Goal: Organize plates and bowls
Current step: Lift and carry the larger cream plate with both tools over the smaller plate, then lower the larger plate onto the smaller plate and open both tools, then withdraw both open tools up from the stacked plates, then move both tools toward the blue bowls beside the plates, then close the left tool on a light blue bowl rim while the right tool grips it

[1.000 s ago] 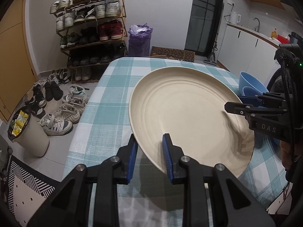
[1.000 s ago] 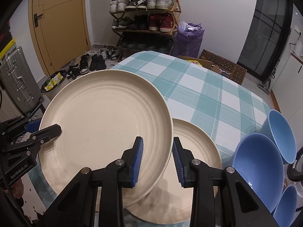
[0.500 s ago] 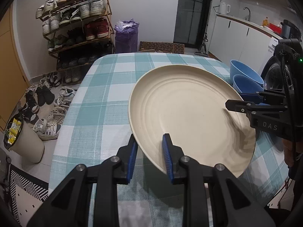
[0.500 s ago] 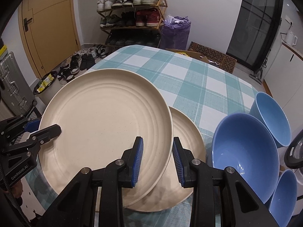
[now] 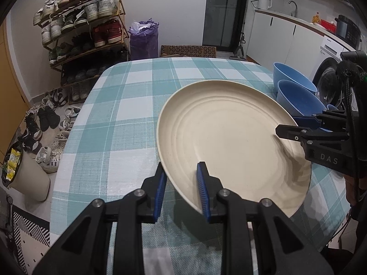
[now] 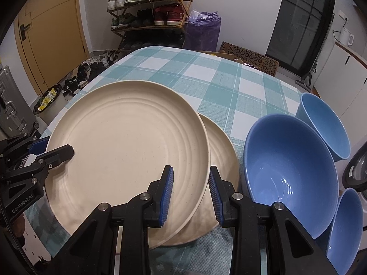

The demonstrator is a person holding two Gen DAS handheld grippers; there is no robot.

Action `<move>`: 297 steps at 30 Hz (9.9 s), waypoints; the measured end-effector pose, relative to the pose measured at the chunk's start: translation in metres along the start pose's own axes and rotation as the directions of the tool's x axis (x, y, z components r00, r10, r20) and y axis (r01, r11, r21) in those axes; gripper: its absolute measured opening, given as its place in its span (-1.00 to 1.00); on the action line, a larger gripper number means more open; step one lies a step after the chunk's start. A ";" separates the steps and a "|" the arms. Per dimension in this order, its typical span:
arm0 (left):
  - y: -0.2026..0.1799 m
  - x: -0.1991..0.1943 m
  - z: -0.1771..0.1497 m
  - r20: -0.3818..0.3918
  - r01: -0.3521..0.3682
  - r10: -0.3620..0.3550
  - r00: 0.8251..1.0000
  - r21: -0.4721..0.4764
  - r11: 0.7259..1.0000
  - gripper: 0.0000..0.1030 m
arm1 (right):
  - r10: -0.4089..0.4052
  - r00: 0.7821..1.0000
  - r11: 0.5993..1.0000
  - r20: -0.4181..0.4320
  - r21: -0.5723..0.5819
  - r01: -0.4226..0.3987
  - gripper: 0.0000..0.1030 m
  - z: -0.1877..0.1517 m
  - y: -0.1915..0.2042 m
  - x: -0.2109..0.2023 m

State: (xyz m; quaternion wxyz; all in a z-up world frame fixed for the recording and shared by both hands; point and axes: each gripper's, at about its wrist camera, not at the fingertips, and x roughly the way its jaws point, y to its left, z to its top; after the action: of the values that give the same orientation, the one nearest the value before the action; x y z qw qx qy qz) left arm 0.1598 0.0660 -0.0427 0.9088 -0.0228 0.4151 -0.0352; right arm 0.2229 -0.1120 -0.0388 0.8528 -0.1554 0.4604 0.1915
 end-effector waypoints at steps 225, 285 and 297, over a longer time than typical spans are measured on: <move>-0.223 0.089 0.221 0.054 0.167 -0.183 0.982 0.219 0.961 1.00 | -0.182 0.974 0.907 0.131 0.406 0.115 0.99 0.020 -0.337 -0.106; -0.259 0.199 0.224 -0.186 0.240 -0.199 0.962 0.229 0.944 -0.13 | -0.035 0.997 0.912 -0.072 0.405 0.062 0.02 0.019 -0.365 0.039; -0.264 0.198 0.221 -0.201 0.262 -0.215 0.956 0.249 0.932 -0.59 | -0.019 0.997 0.922 -0.077 0.385 0.047 -0.47 0.020 -0.360 0.043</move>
State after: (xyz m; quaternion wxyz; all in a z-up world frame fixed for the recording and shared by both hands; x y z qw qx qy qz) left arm 0.4446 -0.2108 -0.0287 0.8534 0.0553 0.4763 -0.2045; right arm 0.4276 -0.4113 -0.0328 0.8527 0.0011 0.5167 0.0769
